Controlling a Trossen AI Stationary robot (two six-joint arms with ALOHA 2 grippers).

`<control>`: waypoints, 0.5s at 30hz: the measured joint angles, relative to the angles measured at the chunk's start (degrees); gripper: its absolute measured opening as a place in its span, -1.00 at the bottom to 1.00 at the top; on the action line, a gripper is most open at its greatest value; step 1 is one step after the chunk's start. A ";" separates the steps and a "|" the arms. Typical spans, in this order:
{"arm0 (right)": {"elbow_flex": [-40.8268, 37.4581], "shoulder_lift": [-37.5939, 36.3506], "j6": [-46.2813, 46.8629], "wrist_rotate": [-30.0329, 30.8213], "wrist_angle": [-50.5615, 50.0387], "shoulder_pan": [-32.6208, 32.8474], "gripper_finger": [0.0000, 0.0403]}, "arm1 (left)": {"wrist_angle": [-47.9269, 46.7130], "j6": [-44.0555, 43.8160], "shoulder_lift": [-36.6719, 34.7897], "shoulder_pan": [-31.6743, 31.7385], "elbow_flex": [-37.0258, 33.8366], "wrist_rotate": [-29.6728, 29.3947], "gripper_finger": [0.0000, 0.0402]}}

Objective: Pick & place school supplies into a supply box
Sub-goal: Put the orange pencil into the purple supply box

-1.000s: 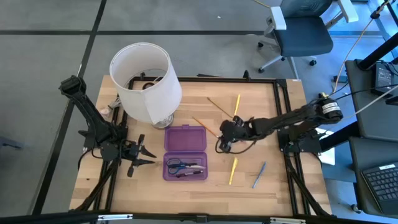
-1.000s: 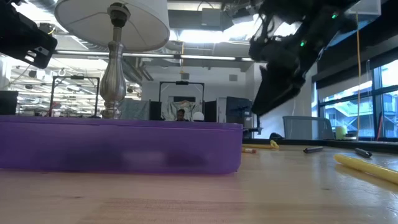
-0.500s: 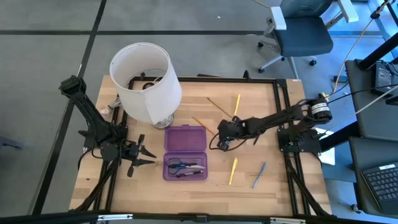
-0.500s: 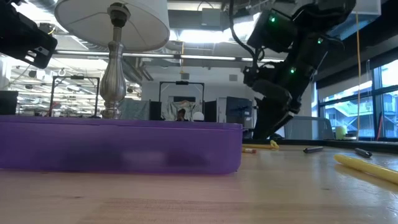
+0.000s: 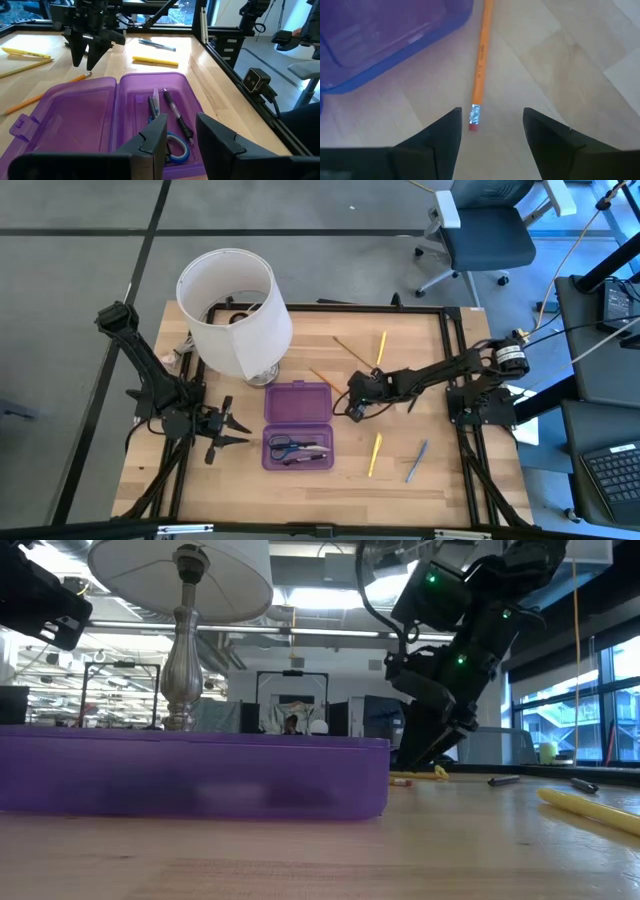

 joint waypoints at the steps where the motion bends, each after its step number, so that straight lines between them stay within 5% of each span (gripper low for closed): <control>1: 0.00 0.10 0.90 0.00 -0.10 -0.08 0.07 | 0.00 0.01 0.00 0.00 0.00 0.00 -0.52; 15: 0.22 4.15 0.76 -0.88 1.54 -0.02 0.07 | 0.02 0.00 0.00 0.00 0.00 0.00 -0.51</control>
